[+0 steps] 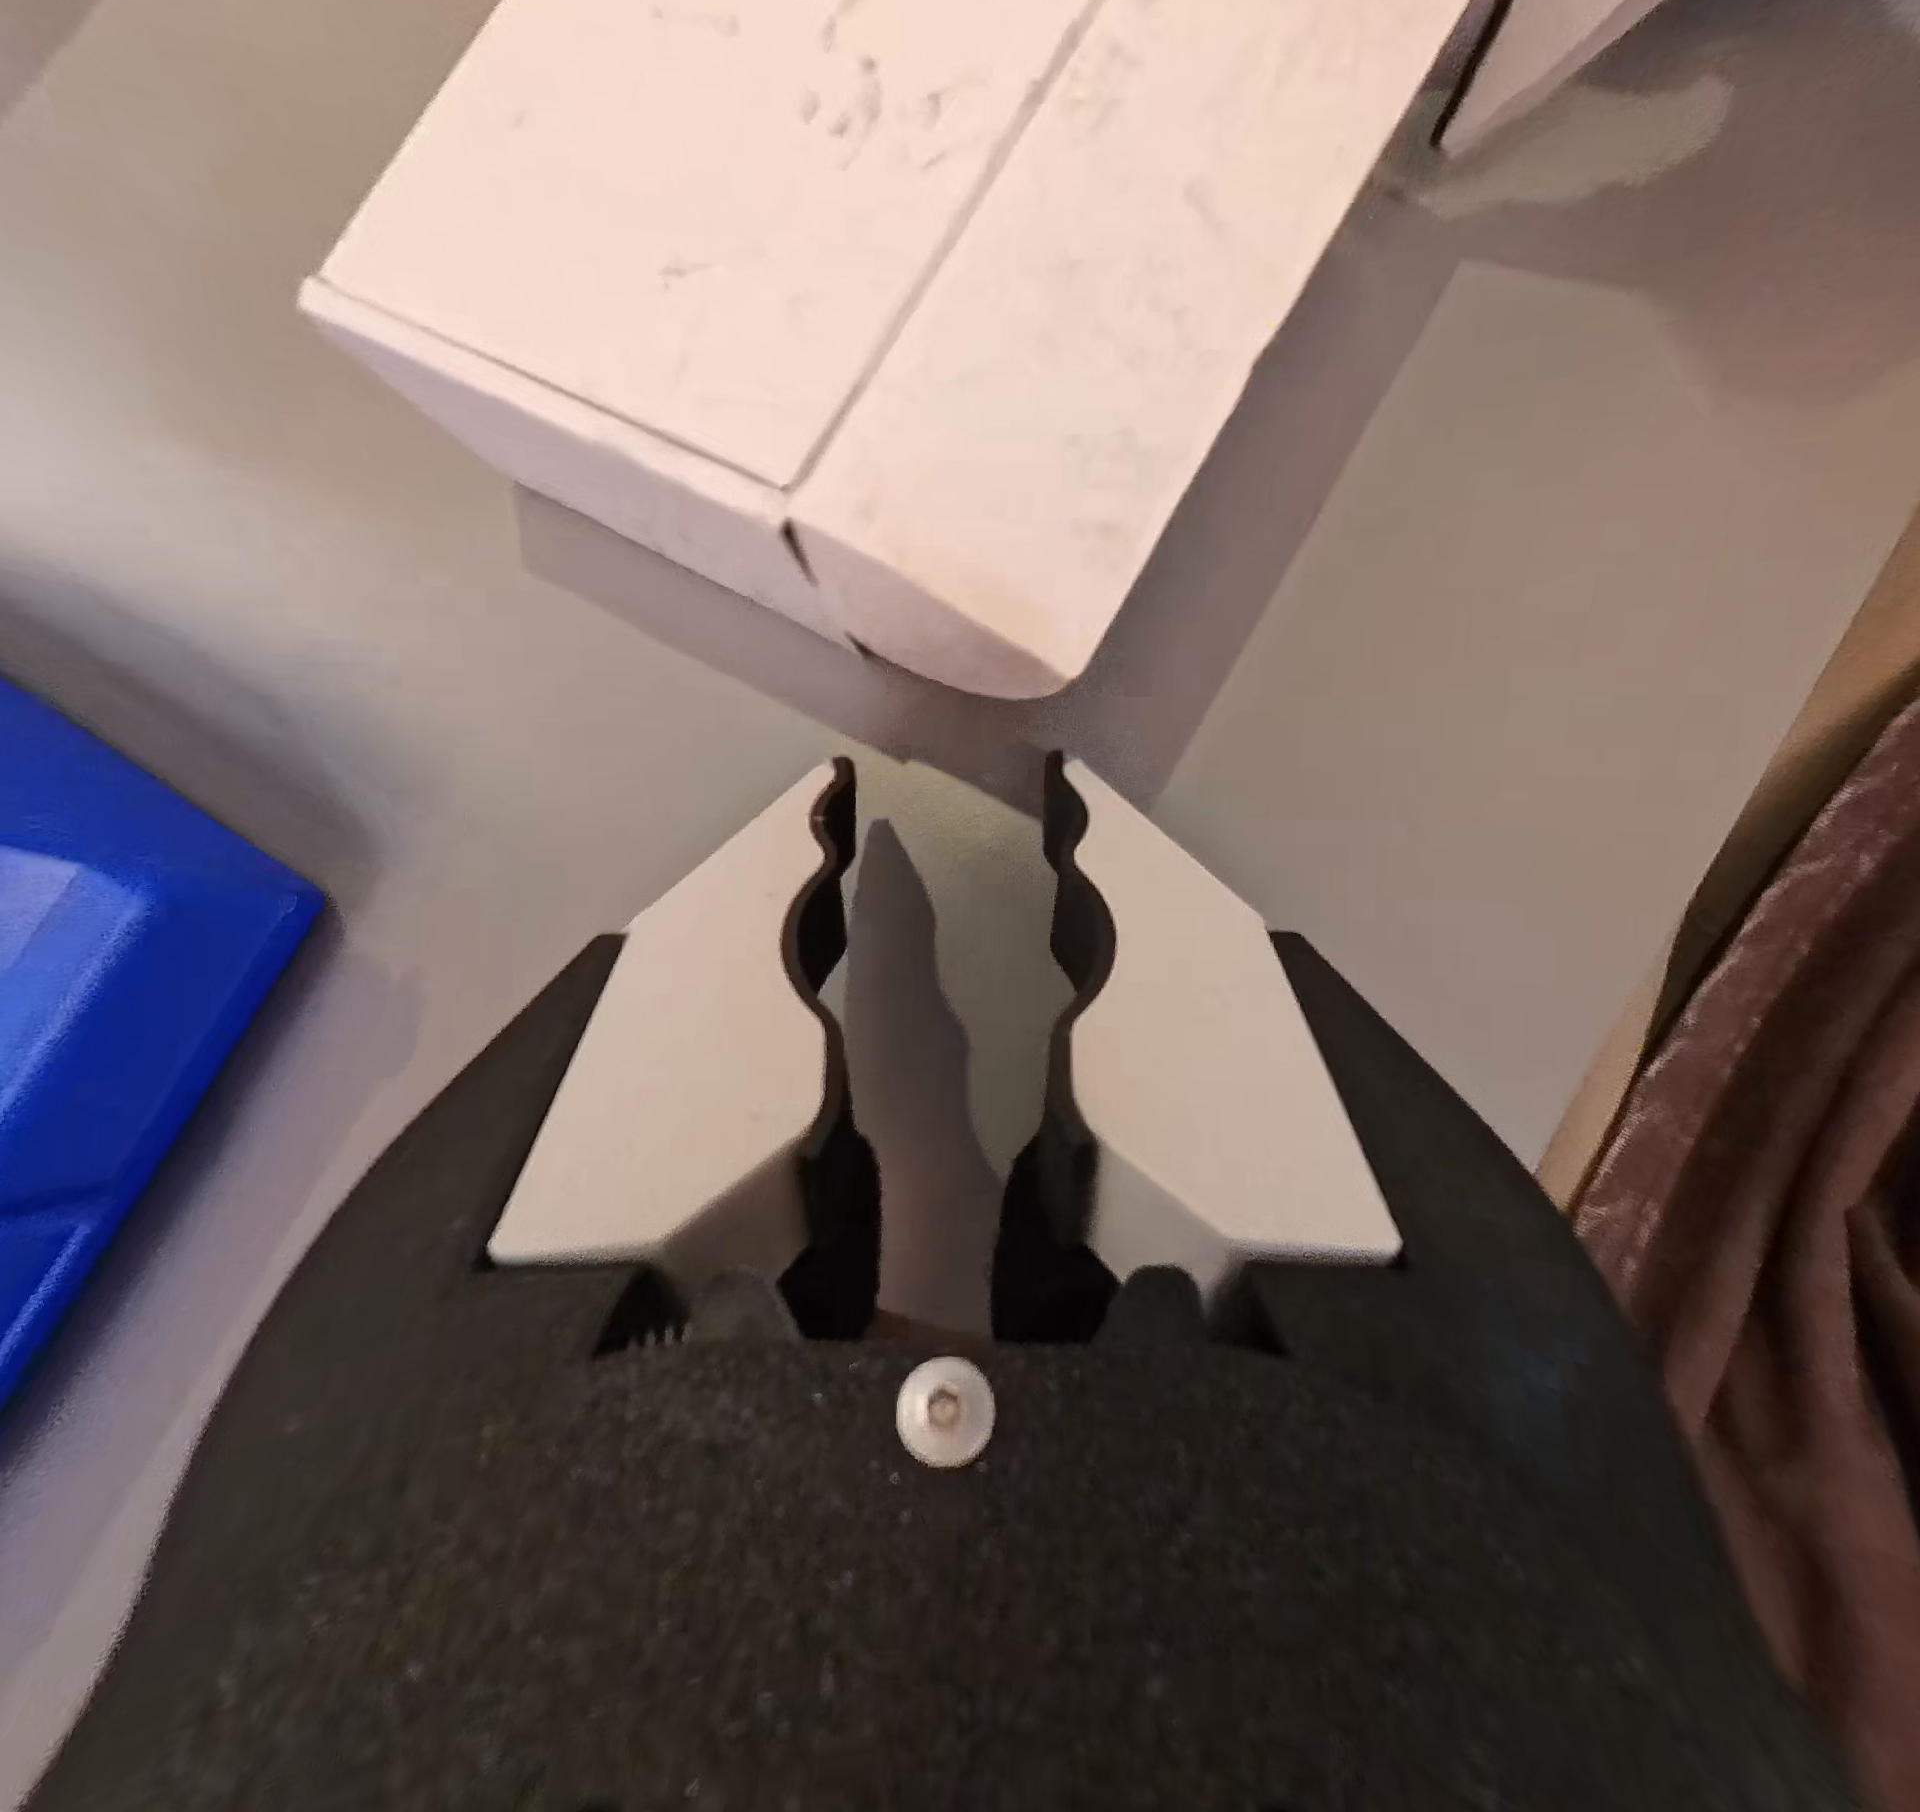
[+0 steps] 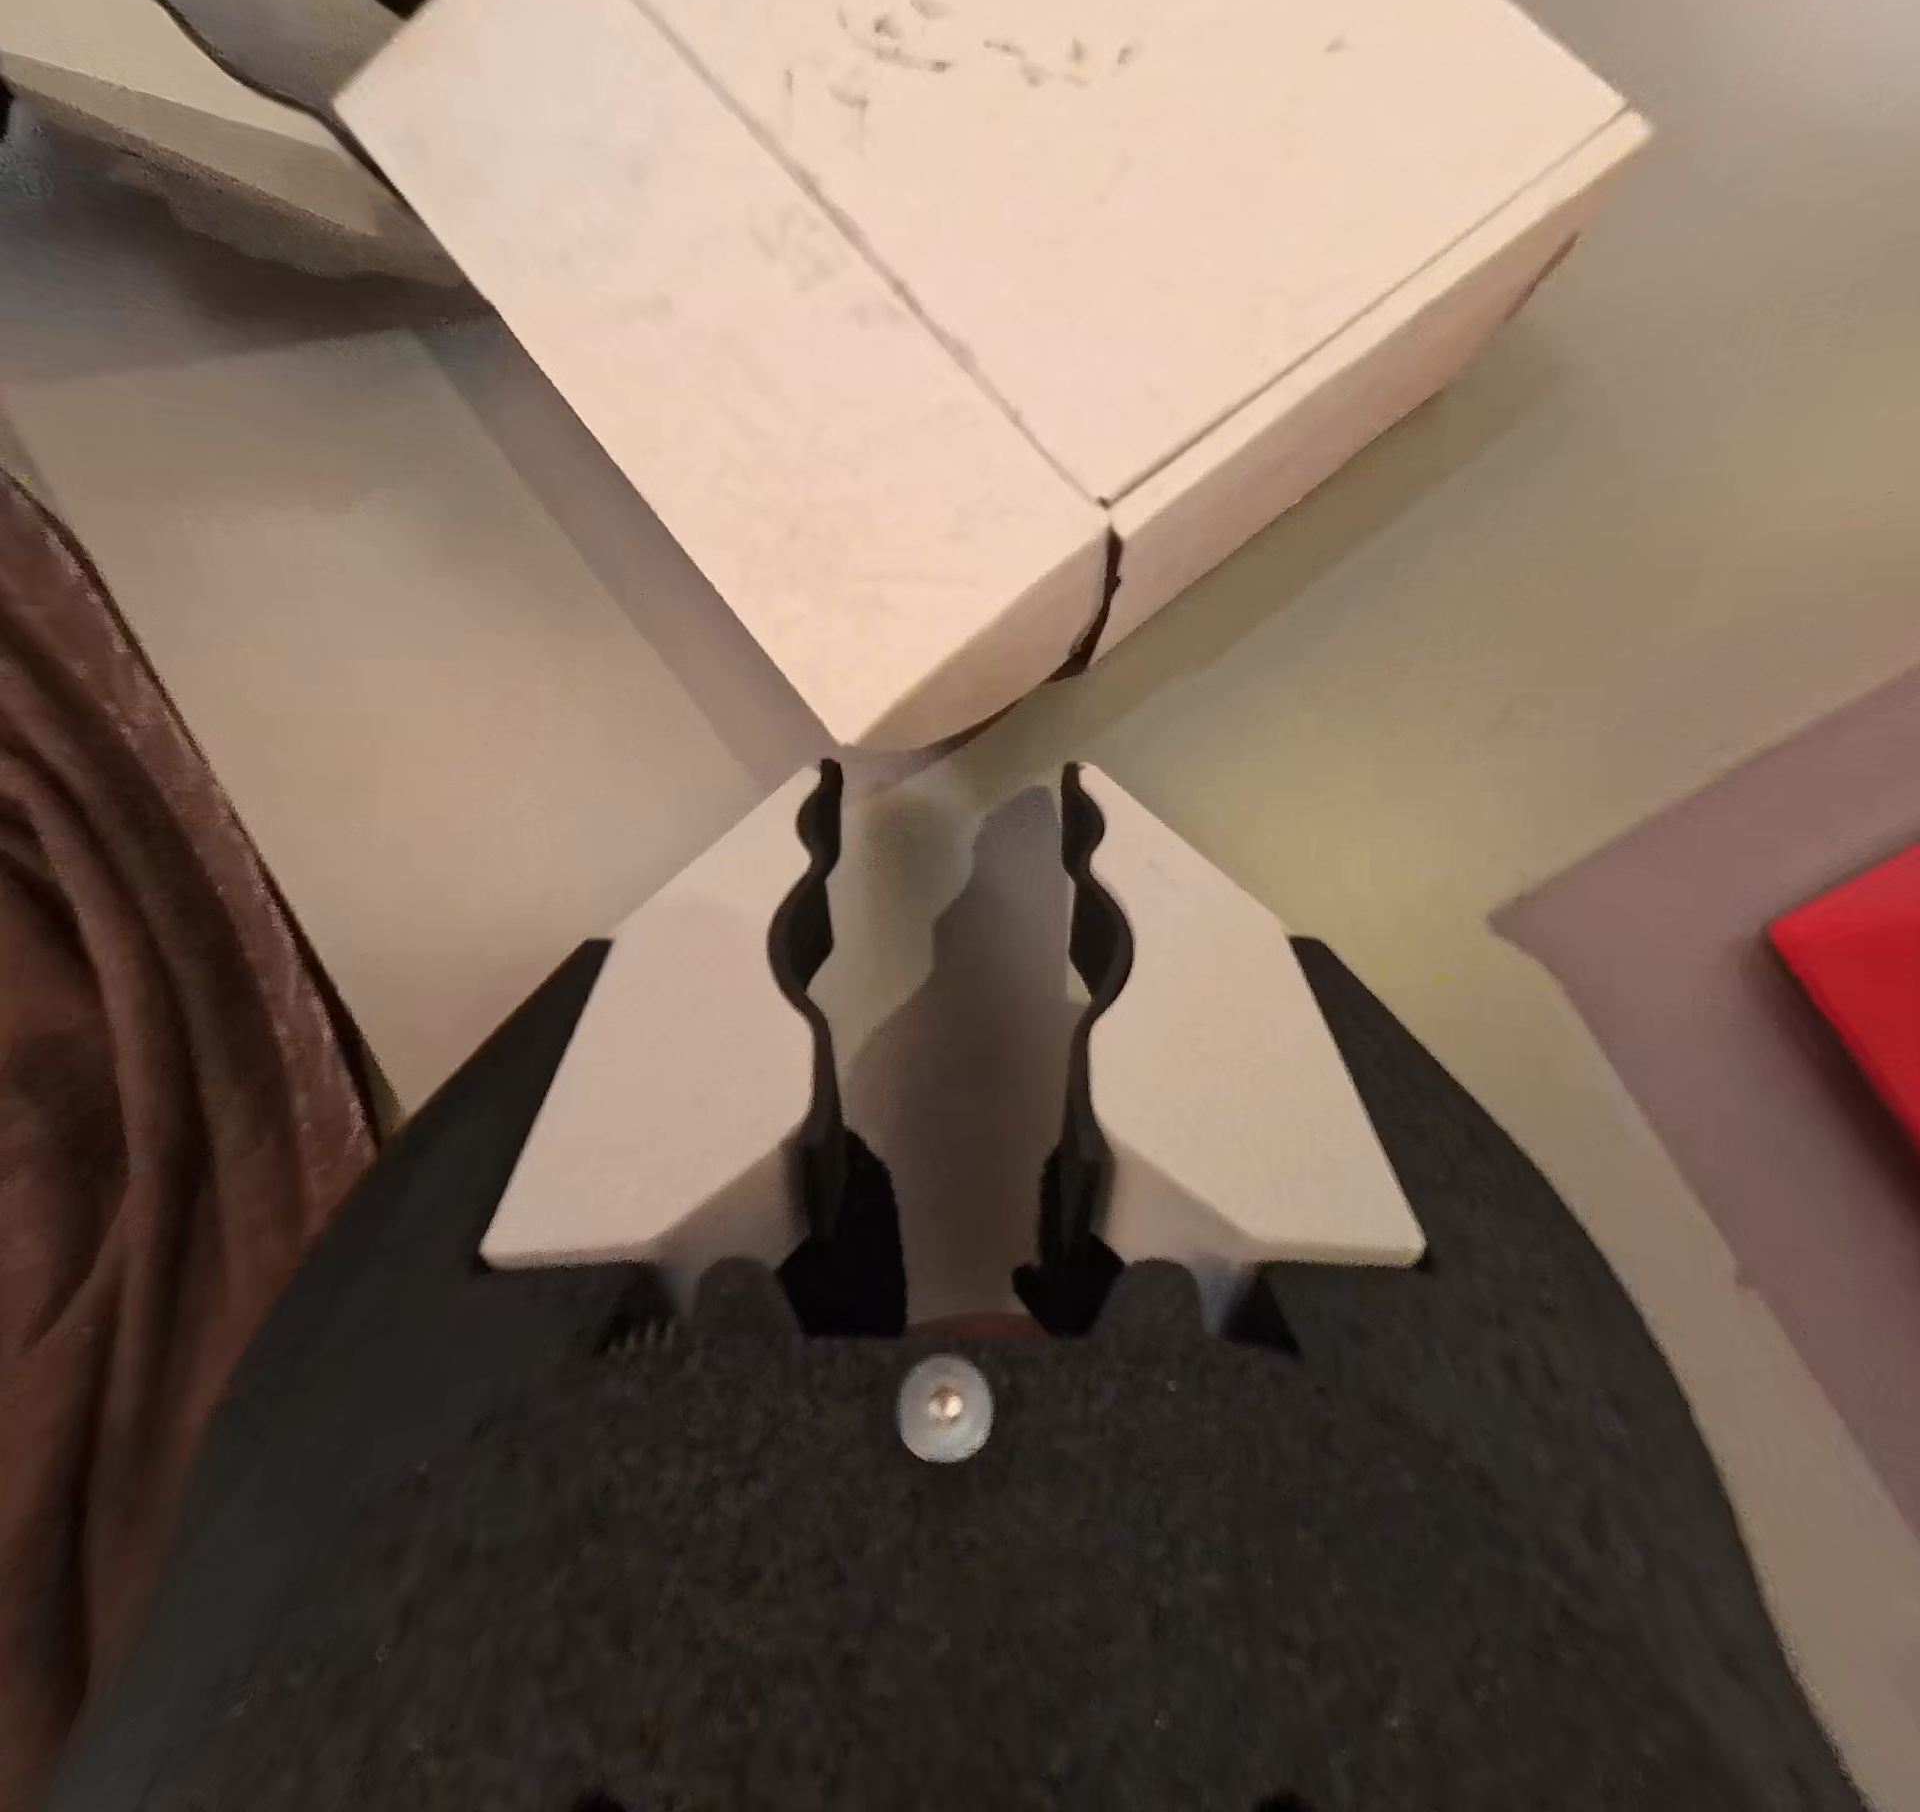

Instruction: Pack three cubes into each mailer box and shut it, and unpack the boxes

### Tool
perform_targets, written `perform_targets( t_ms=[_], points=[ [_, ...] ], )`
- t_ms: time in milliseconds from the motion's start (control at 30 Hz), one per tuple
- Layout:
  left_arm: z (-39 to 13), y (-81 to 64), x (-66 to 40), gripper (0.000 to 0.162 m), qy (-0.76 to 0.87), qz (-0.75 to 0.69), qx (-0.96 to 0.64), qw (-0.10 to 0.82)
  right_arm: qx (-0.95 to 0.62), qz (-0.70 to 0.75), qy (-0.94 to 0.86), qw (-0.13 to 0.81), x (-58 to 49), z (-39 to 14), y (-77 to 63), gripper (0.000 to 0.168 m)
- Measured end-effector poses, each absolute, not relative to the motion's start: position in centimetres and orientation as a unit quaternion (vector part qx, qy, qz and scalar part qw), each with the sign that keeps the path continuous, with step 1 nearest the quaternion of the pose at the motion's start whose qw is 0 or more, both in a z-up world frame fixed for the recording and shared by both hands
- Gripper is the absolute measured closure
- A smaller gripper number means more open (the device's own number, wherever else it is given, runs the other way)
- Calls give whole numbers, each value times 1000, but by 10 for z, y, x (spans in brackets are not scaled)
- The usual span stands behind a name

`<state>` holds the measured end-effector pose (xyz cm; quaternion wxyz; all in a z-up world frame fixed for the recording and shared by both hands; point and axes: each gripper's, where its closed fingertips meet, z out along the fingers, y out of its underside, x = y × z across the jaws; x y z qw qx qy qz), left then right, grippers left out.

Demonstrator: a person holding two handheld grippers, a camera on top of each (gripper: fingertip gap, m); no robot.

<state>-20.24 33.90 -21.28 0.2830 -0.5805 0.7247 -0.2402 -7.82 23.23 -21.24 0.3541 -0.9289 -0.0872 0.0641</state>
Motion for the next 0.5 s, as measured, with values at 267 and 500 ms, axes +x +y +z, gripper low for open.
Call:
perform_targets(
  t_ms=[267,500],
  points=[
    [-184,317,-203,127,681,-402,-578,200,-911,151,-77,377,-81,-194,226,123],
    [-187,320,-193,114,660,-415,-597,189,-893,199,-24,404,-82,-185,239,110]
  ],
)
